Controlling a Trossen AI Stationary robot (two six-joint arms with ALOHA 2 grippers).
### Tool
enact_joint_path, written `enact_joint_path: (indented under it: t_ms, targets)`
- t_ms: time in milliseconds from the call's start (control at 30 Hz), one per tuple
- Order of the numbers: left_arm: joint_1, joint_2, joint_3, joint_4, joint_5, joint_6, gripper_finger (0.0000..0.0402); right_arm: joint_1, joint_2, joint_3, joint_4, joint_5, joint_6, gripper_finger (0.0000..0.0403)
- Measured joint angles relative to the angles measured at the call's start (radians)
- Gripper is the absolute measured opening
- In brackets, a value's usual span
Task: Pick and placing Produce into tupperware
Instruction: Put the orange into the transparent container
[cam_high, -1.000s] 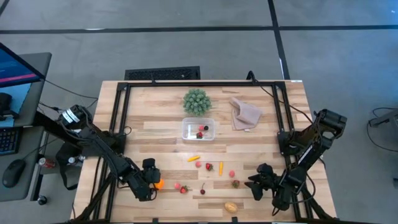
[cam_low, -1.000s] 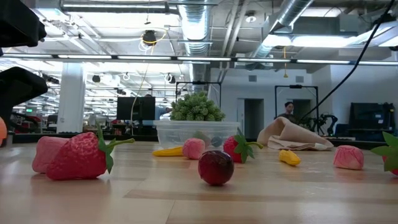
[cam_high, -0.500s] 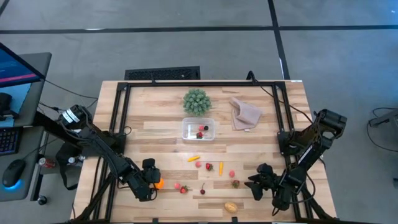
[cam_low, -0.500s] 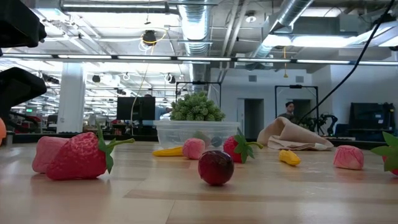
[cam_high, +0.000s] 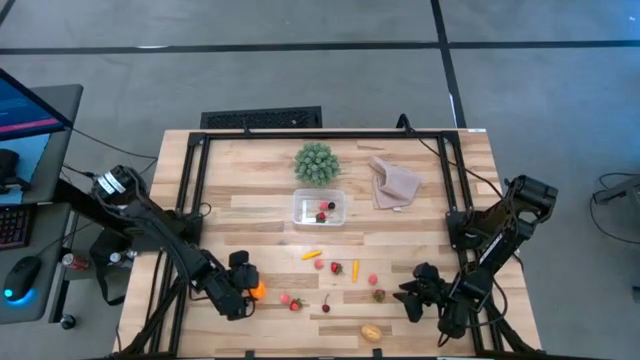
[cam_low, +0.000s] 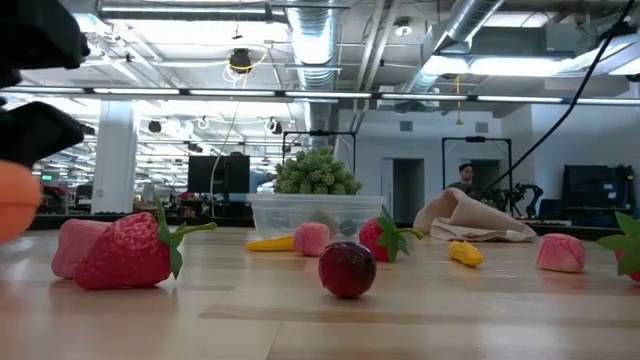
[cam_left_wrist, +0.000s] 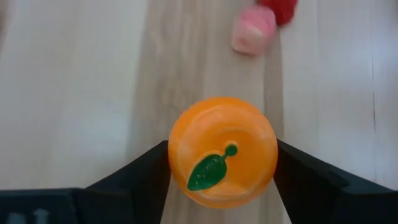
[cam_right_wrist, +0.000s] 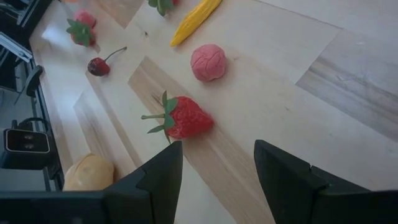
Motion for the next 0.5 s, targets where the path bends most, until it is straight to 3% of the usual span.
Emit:
enact_joint_path:
  t_ms: [500]
  targets:
    - [0.136, -0.284, 0.000, -0.075, -0.272, 0.077, 0.0244, 0.000, 0.000, 0.000, -0.001, -0.003, -0.054, 0.0193]
